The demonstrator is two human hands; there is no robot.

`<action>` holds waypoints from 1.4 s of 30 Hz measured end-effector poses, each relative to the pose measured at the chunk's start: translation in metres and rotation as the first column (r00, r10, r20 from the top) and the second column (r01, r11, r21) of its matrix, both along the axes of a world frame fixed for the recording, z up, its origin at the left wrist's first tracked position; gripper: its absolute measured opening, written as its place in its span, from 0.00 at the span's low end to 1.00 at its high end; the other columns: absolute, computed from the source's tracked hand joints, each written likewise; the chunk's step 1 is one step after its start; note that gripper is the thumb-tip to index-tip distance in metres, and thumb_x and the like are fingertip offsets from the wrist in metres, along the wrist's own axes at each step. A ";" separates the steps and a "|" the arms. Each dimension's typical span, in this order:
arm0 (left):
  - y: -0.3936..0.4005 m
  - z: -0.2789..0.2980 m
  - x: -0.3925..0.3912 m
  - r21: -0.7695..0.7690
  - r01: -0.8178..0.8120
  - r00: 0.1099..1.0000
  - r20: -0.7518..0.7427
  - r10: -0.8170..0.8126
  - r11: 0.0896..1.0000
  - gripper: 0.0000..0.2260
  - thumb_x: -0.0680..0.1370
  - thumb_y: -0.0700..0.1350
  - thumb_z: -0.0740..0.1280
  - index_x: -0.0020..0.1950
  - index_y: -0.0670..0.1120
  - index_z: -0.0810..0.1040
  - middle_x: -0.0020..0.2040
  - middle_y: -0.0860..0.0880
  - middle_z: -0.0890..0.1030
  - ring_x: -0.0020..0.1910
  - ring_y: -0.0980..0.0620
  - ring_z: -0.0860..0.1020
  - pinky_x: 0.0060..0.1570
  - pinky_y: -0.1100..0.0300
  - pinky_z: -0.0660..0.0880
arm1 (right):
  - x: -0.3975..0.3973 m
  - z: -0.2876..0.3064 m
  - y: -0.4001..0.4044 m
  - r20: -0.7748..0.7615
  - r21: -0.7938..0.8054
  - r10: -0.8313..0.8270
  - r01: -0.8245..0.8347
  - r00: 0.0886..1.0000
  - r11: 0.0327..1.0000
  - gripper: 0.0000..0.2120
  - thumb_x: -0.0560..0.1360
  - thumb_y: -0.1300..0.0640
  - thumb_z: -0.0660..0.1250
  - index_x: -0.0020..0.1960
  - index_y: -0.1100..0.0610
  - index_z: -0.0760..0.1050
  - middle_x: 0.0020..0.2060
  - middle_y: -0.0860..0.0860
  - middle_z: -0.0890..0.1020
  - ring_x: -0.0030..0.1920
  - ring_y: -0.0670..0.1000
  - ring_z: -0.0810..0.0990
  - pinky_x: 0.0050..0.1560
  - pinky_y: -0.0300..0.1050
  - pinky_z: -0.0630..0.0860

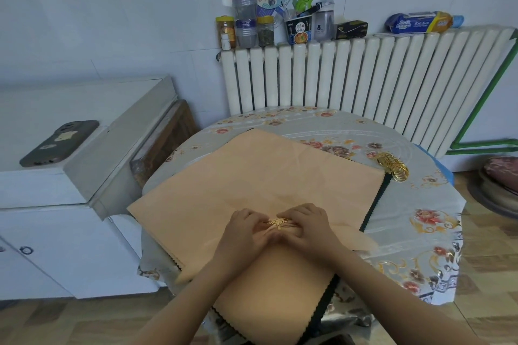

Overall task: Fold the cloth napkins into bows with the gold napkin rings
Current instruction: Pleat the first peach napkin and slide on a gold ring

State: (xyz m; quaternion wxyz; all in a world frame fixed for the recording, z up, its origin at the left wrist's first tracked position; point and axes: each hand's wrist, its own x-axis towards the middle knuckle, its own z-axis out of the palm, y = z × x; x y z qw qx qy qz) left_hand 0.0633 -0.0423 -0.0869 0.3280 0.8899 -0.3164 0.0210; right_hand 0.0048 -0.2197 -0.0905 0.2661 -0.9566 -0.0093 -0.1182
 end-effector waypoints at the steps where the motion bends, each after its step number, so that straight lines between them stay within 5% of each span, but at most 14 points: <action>1: 0.001 0.001 -0.002 -0.032 -0.020 0.999 -0.028 0.019 0.999 0.22 0.70 0.60 0.69 0.55 0.45 0.79 0.52 0.50 0.77 0.56 0.50 0.71 0.54 0.68 0.63 | 0.002 0.004 0.000 -0.038 0.015 0.007 -0.006 0.999 1.000 0.35 0.62 0.29 0.51 0.60 0.46 0.77 0.52 0.40 0.78 0.57 0.43 0.67 0.59 0.40 0.57; 6: 0.005 0.002 -0.011 -0.023 -0.131 0.989 -0.072 0.129 0.991 0.32 0.63 0.71 0.61 0.54 0.47 0.75 0.47 0.56 0.71 0.50 0.55 0.69 0.51 0.62 0.66 | 0.004 0.016 0.000 -0.118 0.191 0.026 -0.003 0.993 0.982 0.26 0.59 0.34 0.64 0.53 0.46 0.78 0.41 0.42 0.77 0.51 0.46 0.74 0.45 0.26 0.62; 11: 0.006 0.001 -0.010 0.087 -0.179 0.980 -0.072 0.185 0.980 0.15 0.76 0.57 0.65 0.52 0.46 0.77 0.50 0.49 0.73 0.54 0.48 0.72 0.53 0.58 0.68 | -0.004 0.014 0.003 -0.065 0.224 -0.001 0.016 0.998 0.975 0.15 0.69 0.54 0.73 0.55 0.51 0.78 0.39 0.36 0.72 0.50 0.47 0.72 0.45 0.25 0.63; 17: 0.008 0.009 -0.018 -0.017 -0.096 0.995 -0.032 0.096 0.995 0.10 0.75 0.49 0.69 0.43 0.42 0.79 0.45 0.47 0.77 0.49 0.48 0.75 0.44 0.65 0.65 | -0.013 0.011 0.012 0.017 0.238 -0.057 0.052 0.998 0.970 0.16 0.69 0.56 0.74 0.56 0.52 0.79 0.39 0.36 0.71 0.50 0.47 0.71 0.50 0.37 0.66; 20: 0.005 0.017 -0.022 -0.041 -0.086 0.994 -0.073 0.083 0.995 0.08 0.74 0.47 0.70 0.37 0.47 0.77 0.43 0.47 0.82 0.45 0.48 0.78 0.42 0.60 0.69 | -0.014 0.009 0.013 0.024 0.259 -0.081 0.072 0.996 0.963 0.16 0.68 0.56 0.75 0.55 0.52 0.79 0.42 0.38 0.74 0.52 0.48 0.72 0.53 0.39 0.67; 23: 0.003 0.017 -0.022 0.105 -0.075 0.991 -0.099 0.085 0.992 0.08 0.74 0.49 0.69 0.38 0.48 0.77 0.48 0.47 0.82 0.48 0.47 0.78 0.45 0.58 0.69 | -0.011 0.005 0.013 0.077 0.216 -0.118 0.099 0.990 0.971 0.16 0.64 0.54 0.75 0.52 0.51 0.82 0.49 0.46 0.79 0.53 0.51 0.74 0.54 0.42 0.68; 25: 0.002 0.014 -0.022 0.159 -0.022 0.998 -0.061 0.032 0.987 0.06 0.74 0.47 0.69 0.40 0.46 0.79 0.56 0.47 0.80 0.53 0.46 0.77 0.48 0.59 0.68 | -0.013 0.001 0.015 0.088 0.199 -0.147 0.127 0.985 0.972 0.16 0.63 0.53 0.75 0.51 0.50 0.82 0.52 0.49 0.79 0.53 0.53 0.75 0.52 0.42 0.66; 29: -0.002 0.011 -0.029 0.261 0.004 0.992 0.117 -0.035 0.965 0.10 0.75 0.52 0.65 0.43 0.46 0.80 0.55 0.48 0.79 0.54 0.45 0.74 0.51 0.58 0.67 | -0.018 0.000 0.015 0.059 0.207 -0.137 0.122 0.989 0.971 0.19 0.67 0.56 0.76 0.57 0.48 0.80 0.61 0.51 0.71 0.59 0.53 0.70 0.58 0.39 0.63; 34: -0.008 -0.003 -0.014 -0.102 -0.083 0.962 0.251 0.107 0.991 0.15 0.67 0.59 0.67 0.31 0.48 0.79 0.40 0.52 0.78 0.45 0.50 0.72 0.46 0.54 0.71 | -0.027 -0.002 0.008 0.004 0.250 -0.191 0.184 0.982 0.951 0.30 0.69 0.52 0.74 0.69 0.53 0.68 0.66 0.54 0.64 0.65 0.52 0.67 0.68 0.47 0.64; 36: -0.016 -0.010 -0.005 -0.145 -0.057 0.968 0.234 0.090 0.988 0.17 0.64 0.61 0.67 0.38 0.48 0.77 0.47 0.53 0.75 0.51 0.53 0.69 0.53 0.58 0.66 | -0.033 -0.004 0.009 0.031 0.337 -0.292 0.265 0.956 0.904 0.27 0.72 0.56 0.71 0.69 0.57 0.67 0.61 0.53 0.67 0.63 0.52 0.69 0.65 0.45 0.67; 39: -0.026 -0.006 -0.001 -0.072 0.120 0.993 0.026 -0.118 0.990 0.31 0.67 0.66 0.60 0.65 0.50 0.72 0.64 0.52 0.71 0.67 0.56 0.66 0.63 0.61 0.59 | -0.038 -0.005 0.014 0.011 0.450 -0.412 0.364 0.911 0.815 0.24 0.75 0.61 0.66 0.69 0.61 0.63 0.61 0.54 0.66 0.62 0.54 0.70 0.63 0.46 0.69; 42: -0.035 -0.005 -0.002 0.145 0.138 0.989 0.024 -0.143 0.980 0.33 0.68 0.69 0.46 0.70 0.62 0.66 0.63 0.56 0.74 0.65 0.58 0.67 0.54 0.61 0.54 | -0.043 -0.007 0.019 -0.005 0.517 -0.473 0.407 0.881 0.753 0.26 0.75 0.62 0.66 0.69 0.61 0.61 0.61 0.54 0.66 0.60 0.52 0.69 0.60 0.46 0.69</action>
